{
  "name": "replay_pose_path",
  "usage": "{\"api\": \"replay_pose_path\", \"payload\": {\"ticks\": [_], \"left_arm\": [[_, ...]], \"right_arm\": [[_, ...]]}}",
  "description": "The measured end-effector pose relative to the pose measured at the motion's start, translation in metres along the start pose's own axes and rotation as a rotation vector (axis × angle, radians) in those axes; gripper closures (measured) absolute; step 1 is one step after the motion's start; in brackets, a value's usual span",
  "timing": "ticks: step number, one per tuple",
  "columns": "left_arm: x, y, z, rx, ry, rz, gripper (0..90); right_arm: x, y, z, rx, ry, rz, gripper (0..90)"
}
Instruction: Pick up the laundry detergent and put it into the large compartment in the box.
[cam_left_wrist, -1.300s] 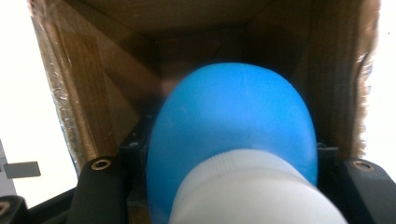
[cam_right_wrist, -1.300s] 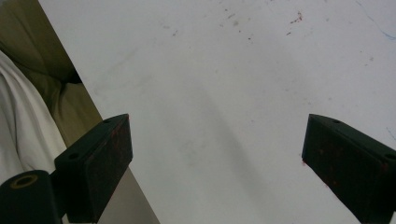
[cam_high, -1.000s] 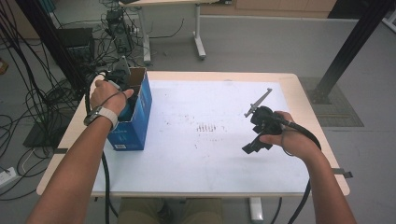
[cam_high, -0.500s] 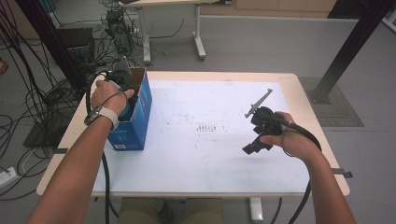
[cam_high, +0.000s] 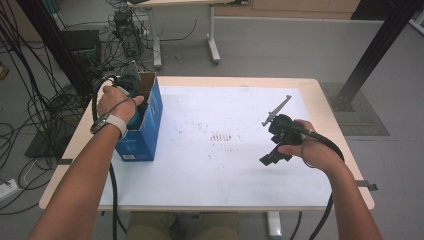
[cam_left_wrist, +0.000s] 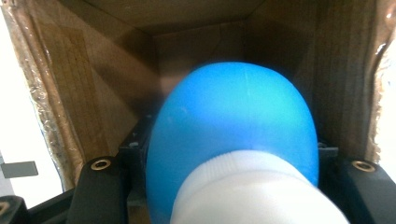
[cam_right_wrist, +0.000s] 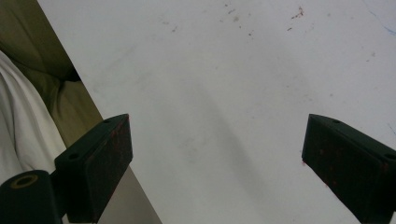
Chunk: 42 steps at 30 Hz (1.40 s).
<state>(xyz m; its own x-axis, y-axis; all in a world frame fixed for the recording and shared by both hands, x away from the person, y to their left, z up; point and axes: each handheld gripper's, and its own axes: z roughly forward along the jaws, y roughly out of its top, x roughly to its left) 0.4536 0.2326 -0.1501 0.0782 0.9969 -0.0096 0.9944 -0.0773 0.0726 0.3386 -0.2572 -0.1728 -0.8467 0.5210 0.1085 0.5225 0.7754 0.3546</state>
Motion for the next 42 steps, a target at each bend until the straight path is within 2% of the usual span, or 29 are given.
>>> {"api": "replay_pose_path", "payload": {"ticks": [42], "left_arm": [[0.0031, -0.0034, -0.0005, 0.000, -0.007, -0.006, 37.7]], "right_arm": [[0.0009, -0.0016, 0.0000, -0.011, -0.002, -0.004, 8.5]]}}
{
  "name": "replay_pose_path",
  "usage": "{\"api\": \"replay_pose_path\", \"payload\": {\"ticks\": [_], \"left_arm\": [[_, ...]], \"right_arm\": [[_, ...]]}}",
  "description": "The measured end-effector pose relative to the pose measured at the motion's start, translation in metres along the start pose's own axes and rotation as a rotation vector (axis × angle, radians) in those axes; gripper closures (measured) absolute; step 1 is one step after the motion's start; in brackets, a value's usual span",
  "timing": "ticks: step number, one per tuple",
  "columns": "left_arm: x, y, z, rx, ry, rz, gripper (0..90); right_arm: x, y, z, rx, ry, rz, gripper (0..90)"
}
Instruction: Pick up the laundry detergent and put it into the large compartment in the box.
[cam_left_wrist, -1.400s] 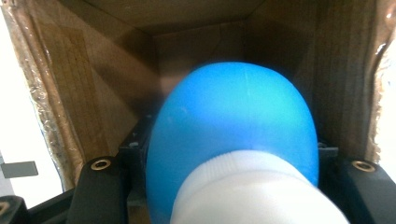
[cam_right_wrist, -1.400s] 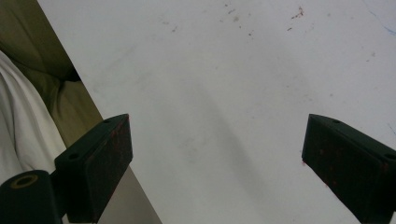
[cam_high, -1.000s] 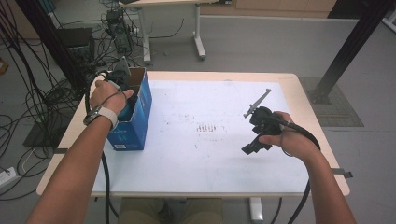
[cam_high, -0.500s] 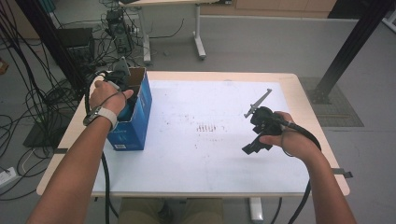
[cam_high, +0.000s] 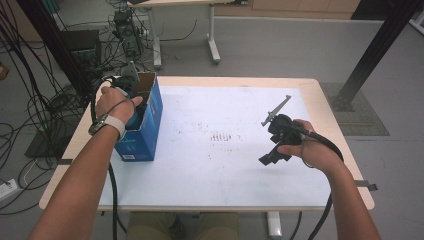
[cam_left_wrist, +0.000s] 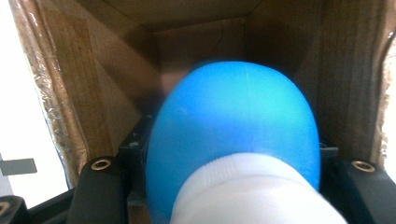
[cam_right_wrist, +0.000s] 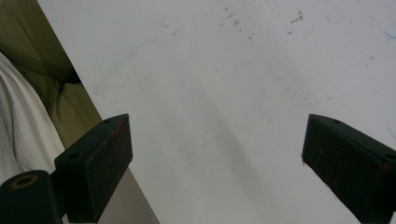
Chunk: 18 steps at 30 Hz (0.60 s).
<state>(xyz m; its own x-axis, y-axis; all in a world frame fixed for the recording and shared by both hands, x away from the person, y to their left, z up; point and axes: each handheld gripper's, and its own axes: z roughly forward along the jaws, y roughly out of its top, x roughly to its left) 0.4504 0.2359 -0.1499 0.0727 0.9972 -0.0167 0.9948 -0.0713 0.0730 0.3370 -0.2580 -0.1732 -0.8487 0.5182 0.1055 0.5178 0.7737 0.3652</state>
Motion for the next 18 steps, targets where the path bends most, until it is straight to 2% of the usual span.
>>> {"api": "replay_pose_path", "payload": {"ticks": [18], "left_arm": [[0.0003, -0.0006, 0.0004, 0.000, -0.001, 0.005, 37.8]], "right_arm": [[0.0003, -0.0014, -0.0010, -0.003, -0.002, -0.002, 8.5]]}}
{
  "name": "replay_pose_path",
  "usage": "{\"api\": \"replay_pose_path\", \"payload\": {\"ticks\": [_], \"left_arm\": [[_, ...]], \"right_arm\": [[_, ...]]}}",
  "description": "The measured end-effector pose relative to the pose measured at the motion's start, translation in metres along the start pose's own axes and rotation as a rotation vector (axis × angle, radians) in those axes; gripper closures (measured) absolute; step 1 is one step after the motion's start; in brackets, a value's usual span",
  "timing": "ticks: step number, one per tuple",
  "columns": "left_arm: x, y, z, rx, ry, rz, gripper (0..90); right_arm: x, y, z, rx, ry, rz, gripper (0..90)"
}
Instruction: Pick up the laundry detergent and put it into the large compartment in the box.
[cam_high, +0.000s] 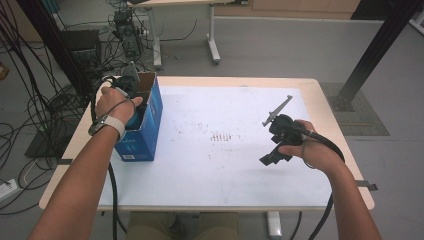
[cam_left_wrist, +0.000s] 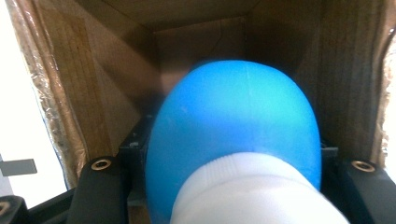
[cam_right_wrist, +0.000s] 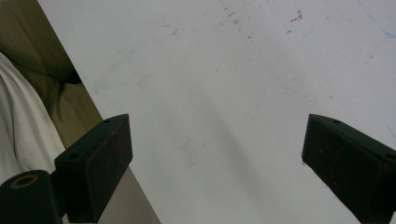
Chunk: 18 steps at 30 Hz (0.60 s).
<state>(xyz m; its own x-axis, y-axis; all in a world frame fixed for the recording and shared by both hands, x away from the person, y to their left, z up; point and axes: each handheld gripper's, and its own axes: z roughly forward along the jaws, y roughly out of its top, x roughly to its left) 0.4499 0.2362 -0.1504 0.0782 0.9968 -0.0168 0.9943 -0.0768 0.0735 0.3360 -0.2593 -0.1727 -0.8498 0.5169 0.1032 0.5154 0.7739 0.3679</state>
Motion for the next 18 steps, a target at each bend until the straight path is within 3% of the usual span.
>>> {"api": "replay_pose_path", "payload": {"ticks": [18], "left_arm": [[0.0001, -0.0005, 0.0002, -0.002, -0.001, 0.000, 37.8]], "right_arm": [[0.0006, 0.0020, -0.0009, 0.003, 0.000, 0.001, 8.5]]}}
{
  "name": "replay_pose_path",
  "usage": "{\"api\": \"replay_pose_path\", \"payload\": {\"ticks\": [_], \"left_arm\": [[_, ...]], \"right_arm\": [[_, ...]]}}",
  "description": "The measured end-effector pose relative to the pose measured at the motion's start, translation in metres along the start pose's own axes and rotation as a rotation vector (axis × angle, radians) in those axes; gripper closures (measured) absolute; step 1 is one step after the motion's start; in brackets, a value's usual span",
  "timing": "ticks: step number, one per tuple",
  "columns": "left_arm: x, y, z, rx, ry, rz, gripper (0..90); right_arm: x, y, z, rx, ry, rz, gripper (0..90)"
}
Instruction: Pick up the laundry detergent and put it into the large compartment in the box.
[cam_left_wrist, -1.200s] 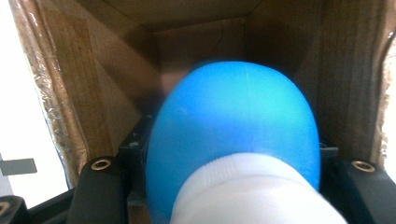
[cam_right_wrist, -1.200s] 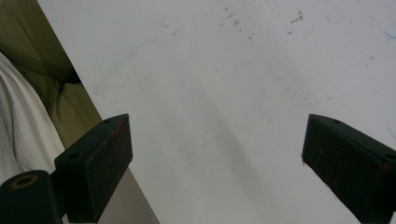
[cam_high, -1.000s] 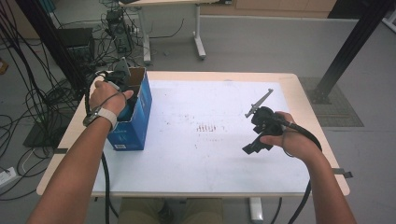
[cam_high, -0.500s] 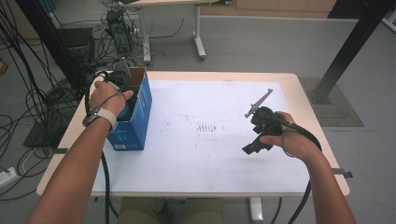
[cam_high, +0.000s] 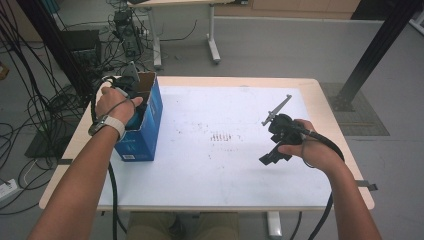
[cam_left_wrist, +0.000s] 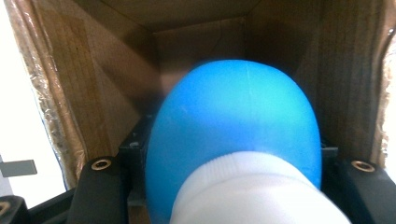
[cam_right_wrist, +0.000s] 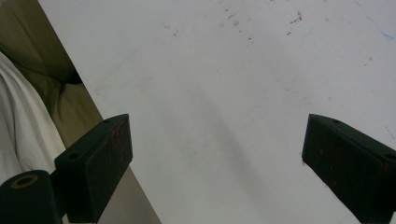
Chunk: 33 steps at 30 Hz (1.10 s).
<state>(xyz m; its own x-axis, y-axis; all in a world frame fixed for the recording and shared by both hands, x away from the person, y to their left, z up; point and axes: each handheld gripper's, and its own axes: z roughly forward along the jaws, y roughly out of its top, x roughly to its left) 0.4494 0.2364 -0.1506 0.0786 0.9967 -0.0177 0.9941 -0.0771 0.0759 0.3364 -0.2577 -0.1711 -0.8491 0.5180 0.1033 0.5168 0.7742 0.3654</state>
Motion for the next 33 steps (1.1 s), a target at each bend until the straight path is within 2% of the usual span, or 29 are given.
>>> {"api": "replay_pose_path", "payload": {"ticks": [33], "left_arm": [[0.0018, -0.0025, 0.0011, -0.018, -0.006, 0.001, 37.7]], "right_arm": [[0.0007, -0.0017, -0.0003, 0.004, -0.002, 0.006, 8.5]]}}
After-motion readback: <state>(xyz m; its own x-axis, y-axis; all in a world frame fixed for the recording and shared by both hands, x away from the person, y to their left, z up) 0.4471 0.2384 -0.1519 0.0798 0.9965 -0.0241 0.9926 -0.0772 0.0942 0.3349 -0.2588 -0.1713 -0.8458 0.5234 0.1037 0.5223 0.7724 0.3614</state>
